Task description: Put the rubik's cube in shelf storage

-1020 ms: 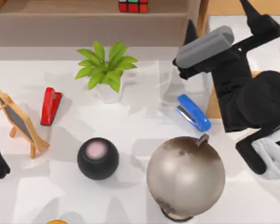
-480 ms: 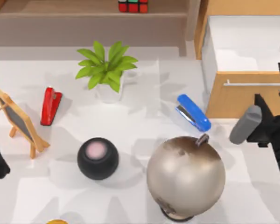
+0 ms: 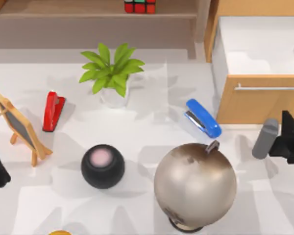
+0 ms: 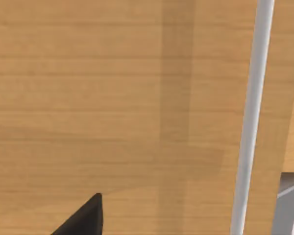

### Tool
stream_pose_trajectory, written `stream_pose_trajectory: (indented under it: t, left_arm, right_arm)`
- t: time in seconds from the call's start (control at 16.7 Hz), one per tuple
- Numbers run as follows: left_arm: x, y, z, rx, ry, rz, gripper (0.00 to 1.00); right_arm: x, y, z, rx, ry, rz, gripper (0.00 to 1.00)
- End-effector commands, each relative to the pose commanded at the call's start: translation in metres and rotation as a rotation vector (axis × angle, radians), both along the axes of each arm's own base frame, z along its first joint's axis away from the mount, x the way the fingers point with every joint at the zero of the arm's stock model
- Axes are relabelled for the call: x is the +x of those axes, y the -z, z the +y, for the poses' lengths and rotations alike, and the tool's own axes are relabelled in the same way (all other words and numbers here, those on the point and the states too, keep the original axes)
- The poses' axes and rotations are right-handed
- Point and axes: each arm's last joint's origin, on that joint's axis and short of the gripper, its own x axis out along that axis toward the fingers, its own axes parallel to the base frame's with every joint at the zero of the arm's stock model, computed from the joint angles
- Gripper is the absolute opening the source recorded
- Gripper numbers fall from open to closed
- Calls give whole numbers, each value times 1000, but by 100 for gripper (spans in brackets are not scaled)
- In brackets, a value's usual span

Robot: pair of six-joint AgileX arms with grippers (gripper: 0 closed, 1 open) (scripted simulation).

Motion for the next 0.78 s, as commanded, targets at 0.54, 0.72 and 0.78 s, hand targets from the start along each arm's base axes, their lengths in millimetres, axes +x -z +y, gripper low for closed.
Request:
stream_pose_trajectory:
  t: [0.54,0.72,0.78]
  left_arm:
    - [0,0,0,0,0,0,100]
    - [0,0,0,0,0,0,100]
    - [0,0,0,0,0,0,100]
  right_arm:
    - [25,0,0,0,0,0,100]
    - [25,0,0,0,0,0,100]
    - [25,0,0,0,0,0,92]
